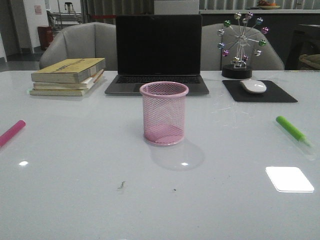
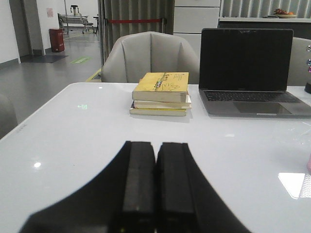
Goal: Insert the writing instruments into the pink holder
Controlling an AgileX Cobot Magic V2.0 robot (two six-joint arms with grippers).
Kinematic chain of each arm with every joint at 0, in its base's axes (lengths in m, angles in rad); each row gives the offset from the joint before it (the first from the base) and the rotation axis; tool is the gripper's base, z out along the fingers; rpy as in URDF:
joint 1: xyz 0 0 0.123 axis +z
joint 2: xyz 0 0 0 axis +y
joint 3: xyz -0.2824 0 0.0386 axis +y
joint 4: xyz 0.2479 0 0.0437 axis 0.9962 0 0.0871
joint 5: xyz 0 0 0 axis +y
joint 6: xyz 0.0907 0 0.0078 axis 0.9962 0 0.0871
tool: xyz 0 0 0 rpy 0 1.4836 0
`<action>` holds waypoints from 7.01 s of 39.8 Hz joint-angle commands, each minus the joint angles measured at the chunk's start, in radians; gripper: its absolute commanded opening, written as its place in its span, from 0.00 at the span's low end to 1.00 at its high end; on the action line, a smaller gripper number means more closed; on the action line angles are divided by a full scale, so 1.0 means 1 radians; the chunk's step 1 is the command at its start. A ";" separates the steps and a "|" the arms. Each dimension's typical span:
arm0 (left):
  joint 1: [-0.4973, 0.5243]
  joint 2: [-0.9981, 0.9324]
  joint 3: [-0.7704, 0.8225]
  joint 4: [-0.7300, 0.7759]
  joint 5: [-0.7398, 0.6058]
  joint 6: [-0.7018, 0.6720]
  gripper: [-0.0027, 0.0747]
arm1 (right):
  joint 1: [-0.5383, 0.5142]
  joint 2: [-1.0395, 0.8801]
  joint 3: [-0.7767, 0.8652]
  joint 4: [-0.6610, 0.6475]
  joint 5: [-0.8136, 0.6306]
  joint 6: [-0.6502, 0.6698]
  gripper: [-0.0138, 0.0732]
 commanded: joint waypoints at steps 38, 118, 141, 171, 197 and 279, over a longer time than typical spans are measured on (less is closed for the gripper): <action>0.000 0.139 -0.470 0.057 -0.015 -0.004 0.15 | 0.000 0.038 -0.411 -0.055 0.011 0.001 0.19; 0.000 0.900 -0.751 0.048 0.105 -0.004 0.36 | 0.000 0.931 -0.683 -0.001 0.131 0.000 0.23; 0.000 0.900 -0.751 0.048 0.113 -0.004 0.57 | 0.000 0.931 -0.683 -0.017 0.136 0.000 0.61; 0.000 0.900 -0.751 0.048 0.113 -0.004 0.38 | 0.000 1.275 -1.011 -0.043 0.294 0.000 0.61; 0.000 0.900 -0.751 0.048 0.113 -0.004 0.20 | 0.000 1.736 -1.334 0.059 0.531 -0.096 0.61; 0.000 0.900 -0.751 0.048 0.113 -0.004 0.15 | 0.093 1.933 -1.469 0.101 0.471 -0.274 0.35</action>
